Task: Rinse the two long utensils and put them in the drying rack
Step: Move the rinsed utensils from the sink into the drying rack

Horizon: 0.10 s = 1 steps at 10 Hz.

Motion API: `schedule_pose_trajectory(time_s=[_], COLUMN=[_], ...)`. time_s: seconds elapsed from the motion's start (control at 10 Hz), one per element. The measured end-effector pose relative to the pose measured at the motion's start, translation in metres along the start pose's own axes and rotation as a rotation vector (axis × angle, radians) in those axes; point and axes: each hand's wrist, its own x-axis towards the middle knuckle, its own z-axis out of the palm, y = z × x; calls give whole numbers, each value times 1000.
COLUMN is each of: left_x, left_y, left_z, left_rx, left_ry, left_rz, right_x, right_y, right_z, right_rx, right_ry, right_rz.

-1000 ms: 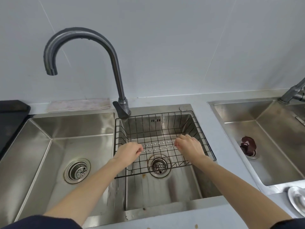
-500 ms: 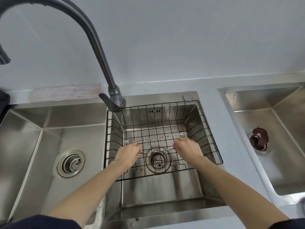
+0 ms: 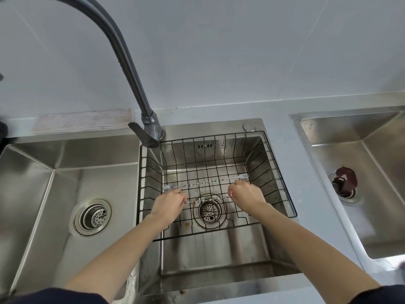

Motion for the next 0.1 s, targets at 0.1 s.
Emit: schedule_pose_trajectory(time_s=[0.1], left_x=[-1], left_y=[-2], left_z=[-2], left_rx=[8], left_ry=[31], left_rz=[5], right_x=[0], right_y=[-2], right_z=[0], right_rx=[0], right_ry=[4], right_rz=[5])
